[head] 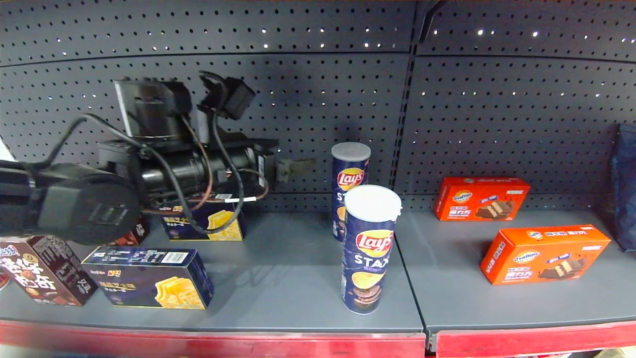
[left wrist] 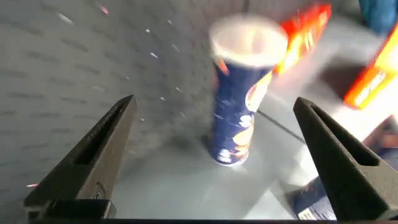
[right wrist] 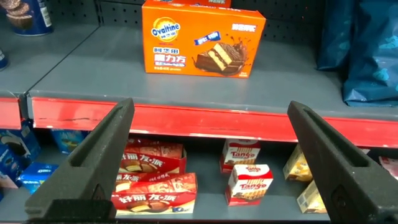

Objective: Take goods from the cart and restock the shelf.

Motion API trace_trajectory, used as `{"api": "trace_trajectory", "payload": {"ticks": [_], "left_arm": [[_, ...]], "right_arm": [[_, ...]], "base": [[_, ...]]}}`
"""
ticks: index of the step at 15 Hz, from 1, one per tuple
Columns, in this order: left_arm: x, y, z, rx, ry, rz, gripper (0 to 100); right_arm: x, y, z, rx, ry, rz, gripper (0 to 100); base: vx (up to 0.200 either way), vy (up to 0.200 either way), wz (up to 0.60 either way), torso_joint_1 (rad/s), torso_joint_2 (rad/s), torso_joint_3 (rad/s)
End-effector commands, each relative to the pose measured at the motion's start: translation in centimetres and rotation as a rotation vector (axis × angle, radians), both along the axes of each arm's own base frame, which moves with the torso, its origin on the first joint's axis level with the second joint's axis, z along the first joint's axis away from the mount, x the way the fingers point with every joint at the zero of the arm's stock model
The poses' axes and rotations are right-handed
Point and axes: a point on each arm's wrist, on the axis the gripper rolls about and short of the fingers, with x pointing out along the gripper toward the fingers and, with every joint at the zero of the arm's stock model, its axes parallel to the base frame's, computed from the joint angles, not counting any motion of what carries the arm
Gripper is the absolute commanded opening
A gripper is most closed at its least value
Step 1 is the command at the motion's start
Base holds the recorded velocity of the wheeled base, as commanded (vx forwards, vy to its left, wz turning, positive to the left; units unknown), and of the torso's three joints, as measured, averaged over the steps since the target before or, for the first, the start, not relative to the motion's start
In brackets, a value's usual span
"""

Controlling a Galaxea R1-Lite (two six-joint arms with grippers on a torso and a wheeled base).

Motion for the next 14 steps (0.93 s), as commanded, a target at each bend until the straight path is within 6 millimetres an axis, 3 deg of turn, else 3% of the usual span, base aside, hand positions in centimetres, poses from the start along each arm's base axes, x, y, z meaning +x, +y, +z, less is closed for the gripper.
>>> {"api": "trace_trajectory", "payload": {"ticks": [1,4,6,7,8,10,12,13,14], "left_arm": [[-3.9,2.7,3.6,-0.037,-0.096,0.039,100],[-11.7,4.2,4.8,-0.053,-0.166,0.189,100],[-16.5,6.3,3.6,-0.068,-0.176,0.239,100],[-18.2,7.2,3.2,-0.075,-0.187,0.291,100],[-19.0,7.5,3.1,-0.072,-0.182,0.313,100],[-19.5,7.4,2.5,-0.026,-0.121,0.329,100],[-19.1,7.0,2.4,-0.01,-0.112,0.328,100],[-18.9,6.8,2.1,0.0,-0.096,0.32,100],[-18.9,6.8,2.0,0.0,-0.091,0.318,100]], "right_arm": [[0.0,0.0,0.0,-0.003,0.001,0.002,100],[0.0,0.1,-0.1,-0.029,0.022,0.046,100],[0.2,0.1,0.0,-0.027,0.075,0.021,100],[-0.1,0.1,1.9,-0.016,0.029,-0.014,100],[0.0,0.1,4.8,0.006,0.02,-0.001,100],[3.2,0.3,11.0,0.024,0.1,0.154,100],[5.5,0.6,13.4,0.017,0.142,0.249,100],[7.6,1.1,15.3,0.011,0.172,0.332,100],[9.2,1.8,16.0,0.004,0.203,0.386,100]], "base": [[0.0,0.0,0.0,0.0,0.0,0.0],[0.0,0.0,0.0,0.0,0.0,0.0],[0.0,0.0,0.0,0.0,0.0,0.0],[0.0,0.0,0.0,0.0,0.0,0.0],[0.0,0.0,0.0,0.0,0.0,0.0],[0.0,0.0,0.0,0.0,0.0,0.0],[0.0,0.0,0.0,0.0,0.0,0.0],[0.0,0.0,0.0,0.0,0.0,0.0],[0.0,0.0,0.0,0.0,0.0,0.0]]}}
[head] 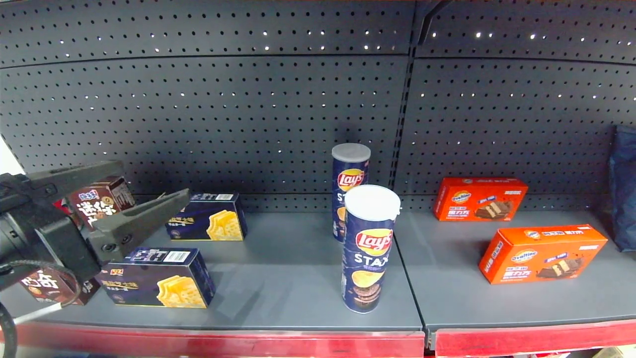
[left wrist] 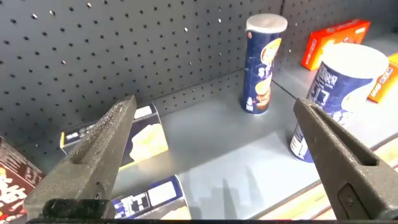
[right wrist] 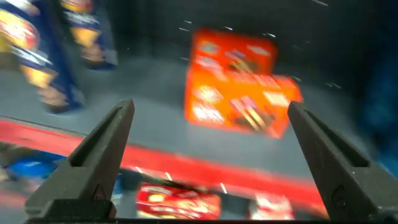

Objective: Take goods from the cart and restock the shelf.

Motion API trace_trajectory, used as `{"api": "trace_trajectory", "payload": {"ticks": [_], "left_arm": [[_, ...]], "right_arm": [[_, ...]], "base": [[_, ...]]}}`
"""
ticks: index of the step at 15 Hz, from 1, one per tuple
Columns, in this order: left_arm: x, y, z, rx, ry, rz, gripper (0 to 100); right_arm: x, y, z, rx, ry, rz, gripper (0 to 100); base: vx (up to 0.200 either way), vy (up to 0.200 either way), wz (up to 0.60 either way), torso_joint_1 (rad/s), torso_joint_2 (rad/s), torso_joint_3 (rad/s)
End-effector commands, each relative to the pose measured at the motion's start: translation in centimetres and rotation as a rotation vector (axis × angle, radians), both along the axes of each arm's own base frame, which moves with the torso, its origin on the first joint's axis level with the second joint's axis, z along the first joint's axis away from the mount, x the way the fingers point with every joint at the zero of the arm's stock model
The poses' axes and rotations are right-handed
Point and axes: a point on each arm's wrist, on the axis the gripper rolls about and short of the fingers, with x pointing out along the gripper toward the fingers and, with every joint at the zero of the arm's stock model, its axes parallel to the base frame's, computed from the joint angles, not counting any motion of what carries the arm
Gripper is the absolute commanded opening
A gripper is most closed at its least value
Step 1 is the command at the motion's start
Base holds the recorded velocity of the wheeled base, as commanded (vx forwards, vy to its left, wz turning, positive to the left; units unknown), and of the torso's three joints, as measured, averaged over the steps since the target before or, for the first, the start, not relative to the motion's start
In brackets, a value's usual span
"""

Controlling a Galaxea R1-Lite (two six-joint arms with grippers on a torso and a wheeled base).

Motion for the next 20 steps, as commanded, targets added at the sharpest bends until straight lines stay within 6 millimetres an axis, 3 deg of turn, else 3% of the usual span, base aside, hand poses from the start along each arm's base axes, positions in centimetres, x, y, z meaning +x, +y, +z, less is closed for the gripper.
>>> {"api": "trace_trajectory", "payload": {"ticks": [1,4,7,12,20], "left_arm": [[0.0,-0.1,-0.2,0.002,0.006,-0.005,100],[1.8,-1.5,-1.7,0.028,0.098,-0.032,100],[2.7,-2.0,-2.4,0.038,0.135,-0.033,100],[2.6,-1.7,-2.9,0.042,0.148,-0.018,100],[4.7,-2.8,-4.5,0.074,0.213,-0.031,100]], "right_arm": [[7.2,2.0,4.4,-0.017,0.136,0.203,100],[13.2,6.6,3.2,-0.031,0.217,0.289,100],[16.4,9.1,1.0,-0.044,0.326,0.32,100],[20.4,11.1,-2.9,-0.098,0.496,0.316,100],[22.8,15.1,-2.8,-0.114,0.476,0.395,100]], "base": [[0.0,0.0,0.0,0.0,0.0,0.0],[0.0,0.0,0.0,0.0,0.0,0.0],[0.0,0.0,0.0,0.0,0.0,0.0],[0.0,0.0,0.0,0.0,0.0,0.0],[0.0,0.0,0.0,0.0,0.0,0.0]]}}
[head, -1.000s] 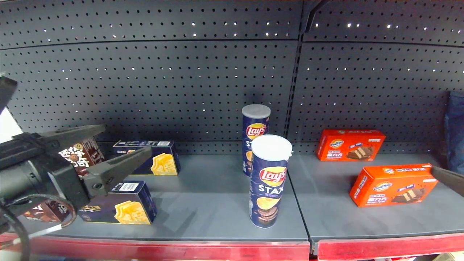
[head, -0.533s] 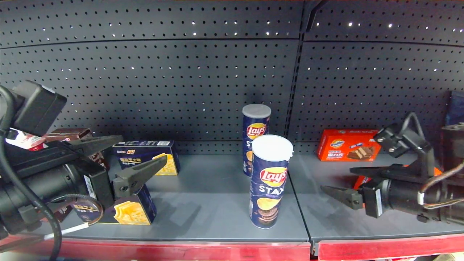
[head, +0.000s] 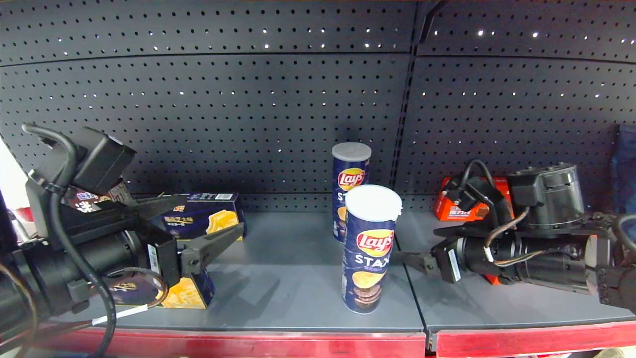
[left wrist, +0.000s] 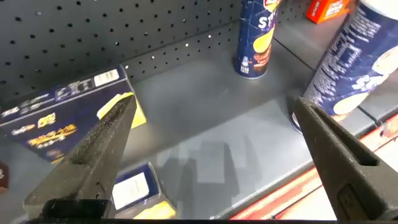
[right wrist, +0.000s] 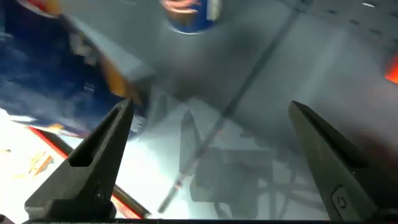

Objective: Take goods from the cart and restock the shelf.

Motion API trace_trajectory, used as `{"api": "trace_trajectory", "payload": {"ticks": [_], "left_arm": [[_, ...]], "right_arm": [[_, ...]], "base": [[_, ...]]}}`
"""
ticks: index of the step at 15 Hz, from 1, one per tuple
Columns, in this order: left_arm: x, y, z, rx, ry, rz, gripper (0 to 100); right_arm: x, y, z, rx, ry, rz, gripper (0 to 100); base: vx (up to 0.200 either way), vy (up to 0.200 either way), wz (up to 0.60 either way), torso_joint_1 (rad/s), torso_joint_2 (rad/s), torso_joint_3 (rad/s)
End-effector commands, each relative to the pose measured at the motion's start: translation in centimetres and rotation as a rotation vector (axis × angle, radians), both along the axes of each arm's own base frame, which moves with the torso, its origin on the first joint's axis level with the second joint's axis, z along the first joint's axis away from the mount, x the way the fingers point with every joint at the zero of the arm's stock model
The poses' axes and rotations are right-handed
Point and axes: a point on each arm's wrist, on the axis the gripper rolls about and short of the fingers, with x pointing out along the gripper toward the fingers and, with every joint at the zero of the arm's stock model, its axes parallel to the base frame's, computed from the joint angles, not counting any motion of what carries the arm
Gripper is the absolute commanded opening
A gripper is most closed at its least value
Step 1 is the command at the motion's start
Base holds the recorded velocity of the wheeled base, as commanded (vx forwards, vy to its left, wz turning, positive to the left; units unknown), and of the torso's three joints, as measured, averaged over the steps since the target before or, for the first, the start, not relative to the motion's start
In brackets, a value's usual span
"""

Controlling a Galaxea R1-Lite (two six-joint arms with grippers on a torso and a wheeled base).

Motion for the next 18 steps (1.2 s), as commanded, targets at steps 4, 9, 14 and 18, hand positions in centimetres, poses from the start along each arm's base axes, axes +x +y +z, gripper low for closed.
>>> {"api": "trace_trajectory", "payload": {"ticks": [4,9,14,18], "left_arm": [[0.8,-0.4,-0.8,0.017,0.032,0.003,100],[0.9,-0.4,-0.7,0.016,0.029,0.001,100],[0.8,-0.4,-0.9,0.019,0.035,0.001,100],[0.8,-0.4,-0.9,0.019,0.036,0.001,100]], "right_arm": [[-0.5,1.5,-1.2,-0.019,0.027,0.054,100],[-1.8,0.9,-1.9,-0.036,0.051,0.065,100],[-1.5,1.3,-1.8,-0.033,0.043,0.075,100],[-0.8,1.8,-1.4,-0.024,0.033,0.075,100]], "base": [[0.0,0.0,0.0,0.0,0.0,0.0],[0.0,0.0,0.0,0.0,0.0,0.0],[0.0,0.0,0.0,0.0,0.0,0.0],[0.0,0.0,0.0,0.0,0.0,0.0]]}}
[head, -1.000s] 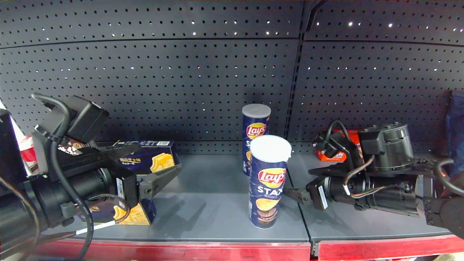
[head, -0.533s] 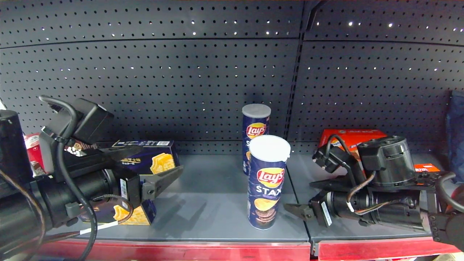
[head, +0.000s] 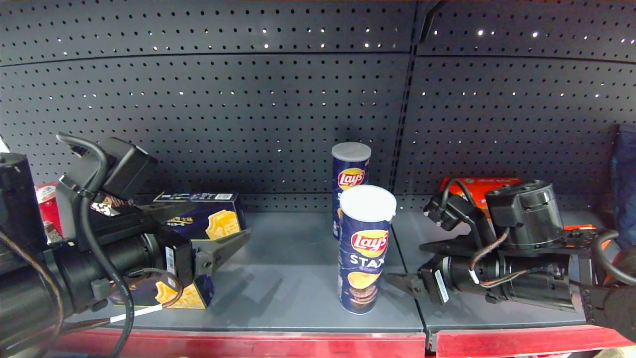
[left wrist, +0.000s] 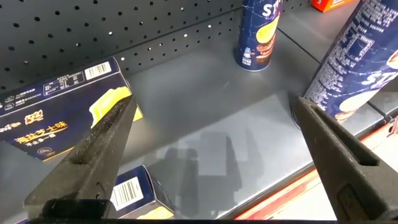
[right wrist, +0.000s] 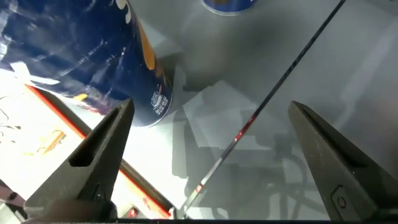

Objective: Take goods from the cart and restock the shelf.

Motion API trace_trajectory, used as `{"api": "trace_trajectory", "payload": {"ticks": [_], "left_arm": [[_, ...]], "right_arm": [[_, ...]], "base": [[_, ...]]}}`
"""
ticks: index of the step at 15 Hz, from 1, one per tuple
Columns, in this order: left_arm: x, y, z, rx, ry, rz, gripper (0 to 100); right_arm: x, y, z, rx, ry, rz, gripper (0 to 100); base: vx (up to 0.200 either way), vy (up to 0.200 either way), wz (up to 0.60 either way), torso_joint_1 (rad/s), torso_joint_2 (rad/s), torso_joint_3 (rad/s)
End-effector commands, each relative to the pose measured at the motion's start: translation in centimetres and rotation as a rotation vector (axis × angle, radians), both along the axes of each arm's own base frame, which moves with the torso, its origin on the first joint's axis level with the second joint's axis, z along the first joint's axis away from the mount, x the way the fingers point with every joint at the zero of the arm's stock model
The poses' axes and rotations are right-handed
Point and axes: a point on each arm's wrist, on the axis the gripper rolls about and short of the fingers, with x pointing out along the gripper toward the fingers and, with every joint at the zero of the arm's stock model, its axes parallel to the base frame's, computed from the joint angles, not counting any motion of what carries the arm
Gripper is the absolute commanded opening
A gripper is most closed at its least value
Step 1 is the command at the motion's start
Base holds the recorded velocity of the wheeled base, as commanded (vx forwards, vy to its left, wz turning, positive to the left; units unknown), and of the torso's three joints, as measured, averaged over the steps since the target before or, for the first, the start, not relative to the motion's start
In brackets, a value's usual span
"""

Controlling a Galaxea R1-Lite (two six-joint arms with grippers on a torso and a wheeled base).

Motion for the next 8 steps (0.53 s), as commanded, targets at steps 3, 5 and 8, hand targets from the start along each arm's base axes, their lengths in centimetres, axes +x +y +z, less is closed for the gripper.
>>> {"api": "trace_trajectory", "payload": {"ticks": [3,5,8], "left_arm": [[0.04,-0.04,-0.07,0.002,0.003,0.0,100],[0.16,-0.1,-0.18,0.004,0.007,0.0,100],[0.18,-0.08,-0.13,0.003,0.005,0.001,100]], "right_arm": [[0.4,0.33,-0.03,0.001,0.0,0.003,100],[0.39,0.32,-0.16,-0.002,0.003,0.003,100],[-0.12,-0.37,-0.18,-0.004,0.005,-0.008,100]], "base": [[0.0,0.0,0.0,0.0,0.0,0.0],[0.0,0.0,0.0,0.0,0.0,0.0],[0.0,0.0,0.0,0.0,0.0,0.0]]}}
